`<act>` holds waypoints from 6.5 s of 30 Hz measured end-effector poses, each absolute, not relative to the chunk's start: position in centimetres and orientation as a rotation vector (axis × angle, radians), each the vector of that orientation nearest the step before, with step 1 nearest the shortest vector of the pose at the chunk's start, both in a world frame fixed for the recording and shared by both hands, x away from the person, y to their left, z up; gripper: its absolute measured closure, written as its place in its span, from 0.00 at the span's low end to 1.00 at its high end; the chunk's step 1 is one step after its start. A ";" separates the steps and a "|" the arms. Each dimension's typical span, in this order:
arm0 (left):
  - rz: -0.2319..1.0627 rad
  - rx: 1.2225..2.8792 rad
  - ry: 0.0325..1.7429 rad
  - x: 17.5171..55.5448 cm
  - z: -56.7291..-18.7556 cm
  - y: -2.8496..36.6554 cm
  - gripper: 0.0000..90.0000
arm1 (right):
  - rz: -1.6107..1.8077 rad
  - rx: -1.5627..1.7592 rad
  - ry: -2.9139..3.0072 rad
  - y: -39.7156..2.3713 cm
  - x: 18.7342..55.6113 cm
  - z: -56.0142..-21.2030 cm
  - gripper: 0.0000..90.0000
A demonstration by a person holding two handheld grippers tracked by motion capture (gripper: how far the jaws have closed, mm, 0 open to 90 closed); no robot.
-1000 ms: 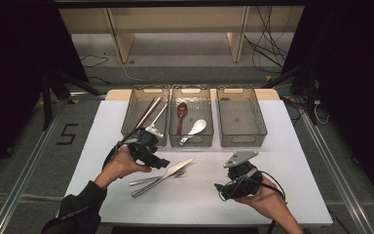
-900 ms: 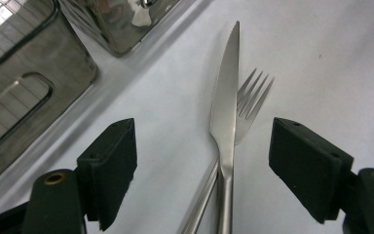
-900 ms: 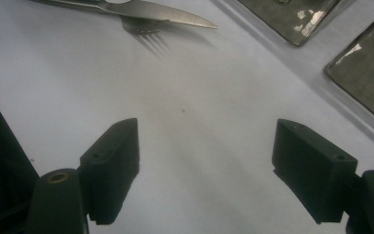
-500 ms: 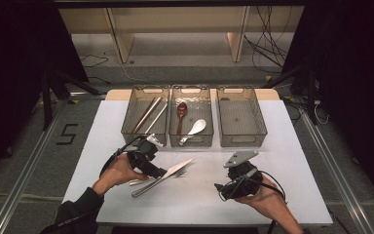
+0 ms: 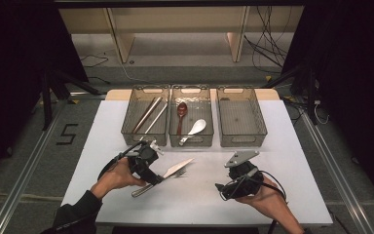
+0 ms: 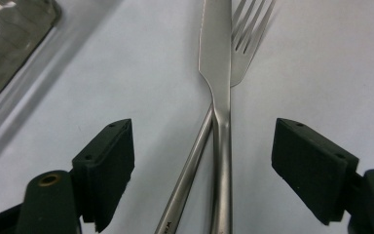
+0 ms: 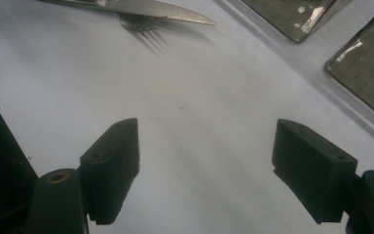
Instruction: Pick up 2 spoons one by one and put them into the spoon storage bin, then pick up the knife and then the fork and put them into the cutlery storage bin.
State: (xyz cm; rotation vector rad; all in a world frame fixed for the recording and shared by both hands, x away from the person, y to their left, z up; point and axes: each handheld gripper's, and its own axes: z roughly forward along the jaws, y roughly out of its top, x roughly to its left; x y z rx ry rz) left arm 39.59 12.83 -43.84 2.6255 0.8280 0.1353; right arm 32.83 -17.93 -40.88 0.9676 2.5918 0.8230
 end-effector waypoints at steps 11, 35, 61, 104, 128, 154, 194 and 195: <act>0.113 2.698 0.809 39.3 -45.1 12.4 0.28 | 0.822 0.969 2.594 -17.8 32.8 -40.9 0.29; 0.119 2.758 0.792 39.5 -46.5 11.7 0.44 | 0.815 0.971 2.597 -17.8 32.9 -41.0 0.29; 0.038 2.705 0.818 40.4 -46.3 12.8 0.84 | 0.800 0.958 2.604 -17.5 32.8 -41.0 0.30; -0.001 2.639 0.970 41.9 -46.1 13.8 0.90 | 0.795 0.945 2.612 -17.3 32.8 -41.0 0.30; 0.053 2.588 0.924 41.4 -45.9 13.6 0.92 | 0.805 0.955 2.606 -17.4 32.8 -40.9 0.30; -0.030 2.653 0.559 35.9 -42.5 9.0 0.92 | 0.970 0.792 2.608 -16.3 31.8 -39.5 0.30; -0.105 2.687 0.326 32.7 -42.0 6.1 0.91 | 0.816 0.295 2.882 -11.5 31.4 -42.0 0.66; -0.105 2.695 0.311 32.7 -41.9 6.1 0.91 | 0.813 0.292 2.883 -11.5 31.4 -42.0 0.68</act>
